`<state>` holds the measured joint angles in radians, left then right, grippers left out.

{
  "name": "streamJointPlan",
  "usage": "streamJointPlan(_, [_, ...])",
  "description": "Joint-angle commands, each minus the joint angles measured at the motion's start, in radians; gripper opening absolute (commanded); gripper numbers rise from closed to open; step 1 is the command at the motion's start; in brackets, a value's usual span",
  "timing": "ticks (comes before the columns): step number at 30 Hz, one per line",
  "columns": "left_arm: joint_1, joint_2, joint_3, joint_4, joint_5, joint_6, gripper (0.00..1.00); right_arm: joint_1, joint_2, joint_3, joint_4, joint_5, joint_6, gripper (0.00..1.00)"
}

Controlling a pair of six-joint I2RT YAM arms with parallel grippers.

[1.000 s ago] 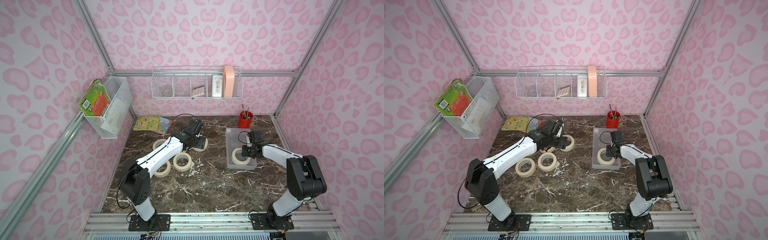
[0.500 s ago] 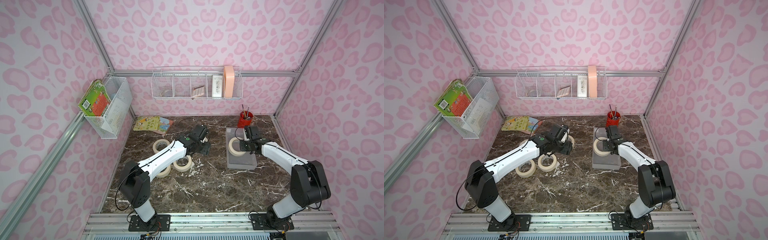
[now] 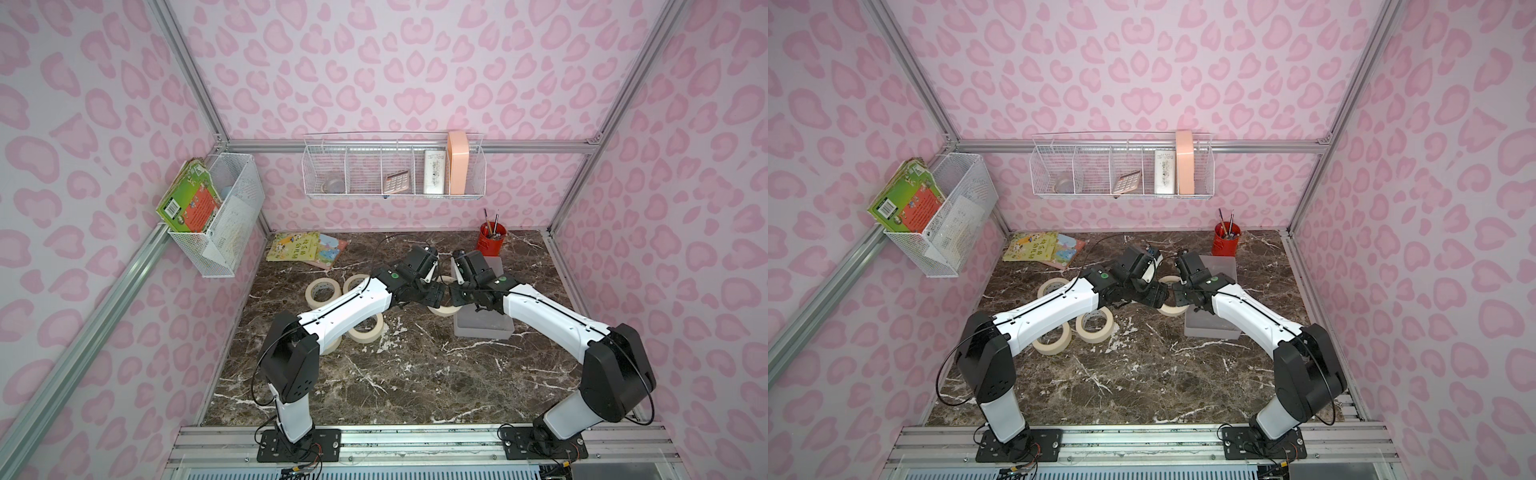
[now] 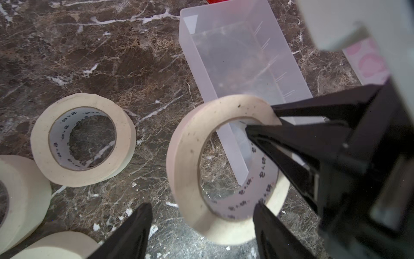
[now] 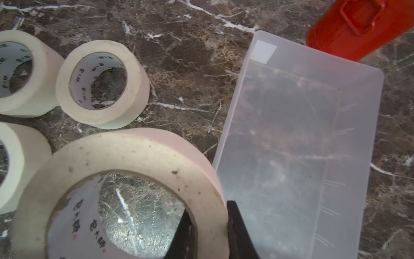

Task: Take out the art tape in the storage box
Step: Pick up the art tape from the storage box.

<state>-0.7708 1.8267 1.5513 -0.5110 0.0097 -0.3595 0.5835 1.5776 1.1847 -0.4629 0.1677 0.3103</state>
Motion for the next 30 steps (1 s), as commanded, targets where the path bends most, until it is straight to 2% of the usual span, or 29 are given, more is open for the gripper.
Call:
streamJointPlan(1, [0.001,0.035,0.022,0.001,-0.048,0.024,0.73,0.015,-0.014,0.007,0.012,-0.013,0.03,0.0])
streamJointPlan(4, [0.001,0.069,0.046,-0.004,-0.069,0.028,0.63,0.027,-0.026,-0.007,0.02,-0.029,0.043,0.0])
streamJointPlan(9, [0.001,0.098,0.068,-0.011,-0.075,0.025,0.27,0.029,-0.055,-0.033,0.044,-0.057,0.067,0.0])
streamJointPlan(13, [0.001,0.103,0.069,-0.014,-0.086,0.025,0.06,0.028,-0.061,-0.039,0.056,-0.08,0.075,0.0])
streamJointPlan(16, [0.001,0.103,0.067,-0.018,-0.092,0.024,0.0,0.018,-0.061,-0.048,0.071,-0.129,0.081,0.0])
streamJointPlan(17, [0.001,0.103,0.067,-0.021,-0.095,0.025,0.0,0.012,-0.063,-0.05,0.075,-0.136,0.084,0.11])
streamJointPlan(19, [0.001,0.099,0.06,-0.027,-0.104,0.026,0.0,0.003,-0.069,-0.056,0.08,-0.131,0.093,0.47])
streamJointPlan(22, [0.001,0.09,0.038,-0.043,-0.132,0.018,0.0,-0.034,-0.1,-0.073,0.093,-0.114,0.108,0.78])
streamJointPlan(26, [0.002,0.074,-0.007,-0.065,-0.157,0.017,0.0,-0.105,-0.167,-0.115,0.114,-0.082,0.12,0.95])
streamJointPlan(30, [0.005,0.051,-0.087,-0.06,-0.187,-0.003,0.0,-0.17,-0.24,-0.168,0.122,-0.015,0.116,0.96])
